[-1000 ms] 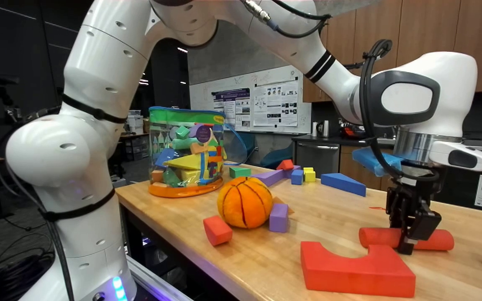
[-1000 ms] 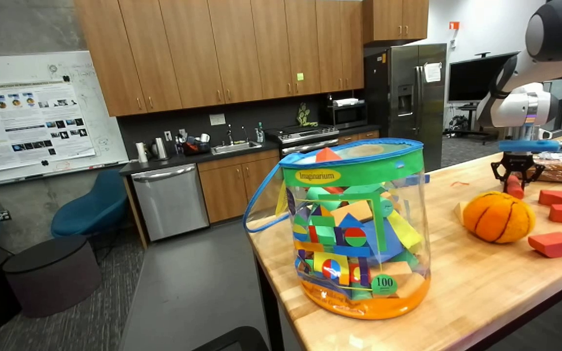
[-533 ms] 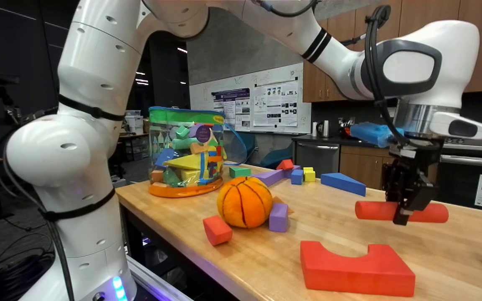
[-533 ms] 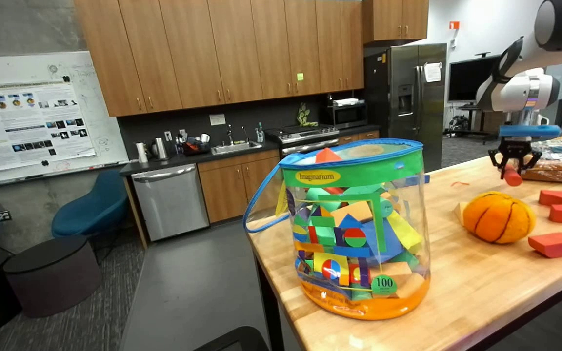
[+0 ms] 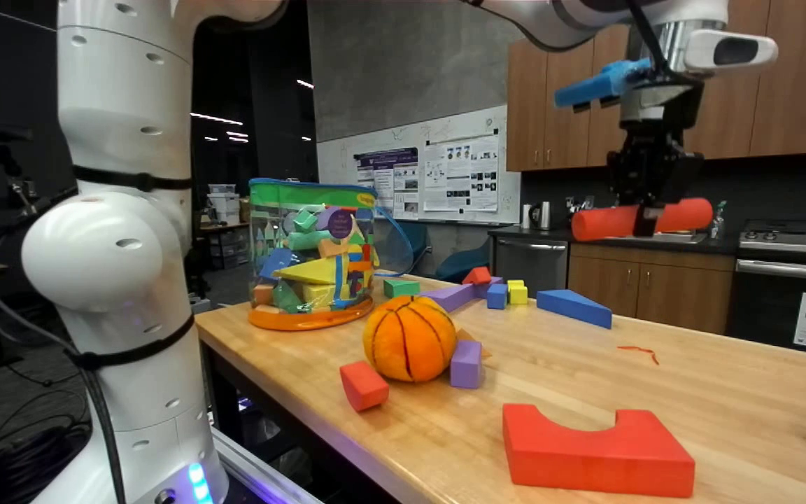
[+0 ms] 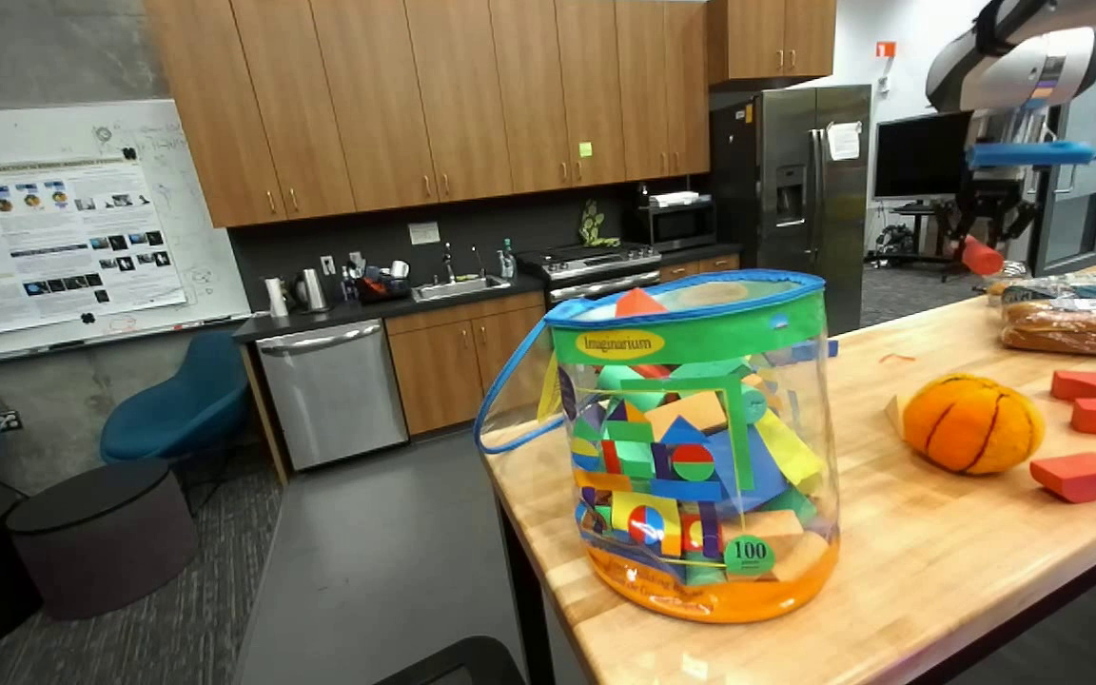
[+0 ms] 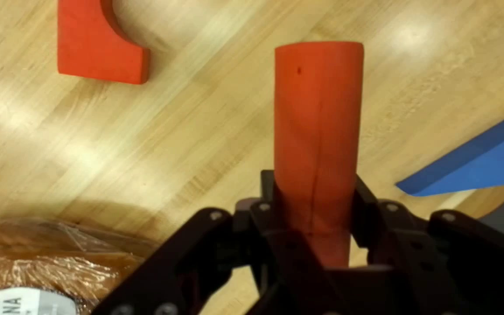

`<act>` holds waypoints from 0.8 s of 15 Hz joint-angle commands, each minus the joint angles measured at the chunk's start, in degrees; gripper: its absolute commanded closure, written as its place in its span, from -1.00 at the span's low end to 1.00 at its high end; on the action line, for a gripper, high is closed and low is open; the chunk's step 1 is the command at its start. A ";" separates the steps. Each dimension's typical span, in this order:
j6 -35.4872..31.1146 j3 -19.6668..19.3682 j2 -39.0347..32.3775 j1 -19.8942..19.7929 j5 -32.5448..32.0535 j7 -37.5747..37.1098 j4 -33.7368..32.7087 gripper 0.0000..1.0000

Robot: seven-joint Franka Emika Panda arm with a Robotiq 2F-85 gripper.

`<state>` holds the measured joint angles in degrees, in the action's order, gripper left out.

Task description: Put a block in the bag

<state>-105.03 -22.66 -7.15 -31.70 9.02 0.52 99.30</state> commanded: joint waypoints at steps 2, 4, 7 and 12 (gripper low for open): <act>4.43 0.40 9.55 4.71 -0.62 -0.21 -0.32 0.72; 5.29 1.33 13.66 7.14 -1.56 -1.13 -0.08 0.72; 5.74 3.97 19.72 10.60 -3.83 -2.85 1.43 0.72; 5.44 11.64 28.44 16.02 -10.20 -7.49 4.74 0.72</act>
<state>-99.52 -14.60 15.56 -18.39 2.43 -3.98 100.36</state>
